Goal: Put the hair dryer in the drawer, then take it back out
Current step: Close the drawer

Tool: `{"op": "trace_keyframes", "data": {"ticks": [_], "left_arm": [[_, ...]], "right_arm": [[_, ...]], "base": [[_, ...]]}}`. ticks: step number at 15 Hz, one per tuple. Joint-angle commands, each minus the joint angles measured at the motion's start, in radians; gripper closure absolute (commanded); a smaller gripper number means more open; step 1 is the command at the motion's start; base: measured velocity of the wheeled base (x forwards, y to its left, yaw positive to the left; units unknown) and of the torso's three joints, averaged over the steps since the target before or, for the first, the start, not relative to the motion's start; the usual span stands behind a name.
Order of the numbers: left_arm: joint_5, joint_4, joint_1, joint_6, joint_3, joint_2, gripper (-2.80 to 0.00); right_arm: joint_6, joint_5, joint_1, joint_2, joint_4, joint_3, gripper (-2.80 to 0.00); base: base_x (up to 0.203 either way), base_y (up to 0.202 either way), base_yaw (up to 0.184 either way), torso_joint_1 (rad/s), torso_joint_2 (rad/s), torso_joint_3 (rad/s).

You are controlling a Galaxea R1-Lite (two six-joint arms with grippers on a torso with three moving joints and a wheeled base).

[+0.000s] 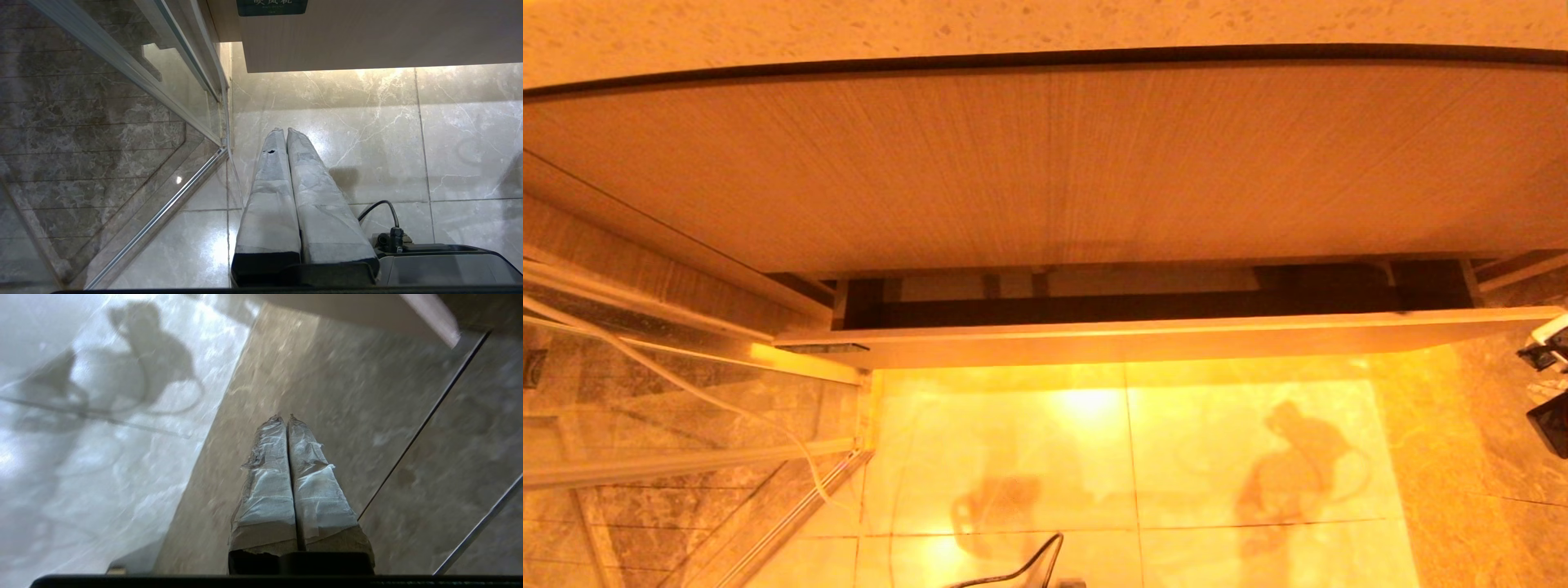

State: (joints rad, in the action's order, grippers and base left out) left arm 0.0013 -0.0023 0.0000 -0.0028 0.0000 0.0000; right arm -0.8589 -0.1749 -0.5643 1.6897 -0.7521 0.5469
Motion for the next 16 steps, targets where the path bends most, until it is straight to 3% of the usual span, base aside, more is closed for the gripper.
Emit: {"op": "trace_keyframes", "data": {"ticks": [1, 6, 16], "left_arm": [[0.0, -0.001, 0.0, 0.0, 0.0, 0.0, 0.0], [0.0, -0.001, 0.0, 0.0, 0.0, 0.0, 0.0], [0.0, -0.001, 0.0, 0.0, 0.0, 0.0, 0.0]], "right_arm": [[-0.009, -0.004, 0.007, 0.026, -0.071, -0.017, 0.0], [-0.038, -0.047, 0.031, 0.16, -0.35, -0.014, 0.0], [-0.039, -0.038, 0.03, 0.281, -0.406, 0.142, 0.0]], "base": [[0.0, 0.0, 0.0, 0.0, 0.0, 0.0], [0.0, 0.0, 0.0, 0.0, 0.0, 0.0], [0.0, 0.0, 0.0, 0.0, 0.0, 0.0]]}}
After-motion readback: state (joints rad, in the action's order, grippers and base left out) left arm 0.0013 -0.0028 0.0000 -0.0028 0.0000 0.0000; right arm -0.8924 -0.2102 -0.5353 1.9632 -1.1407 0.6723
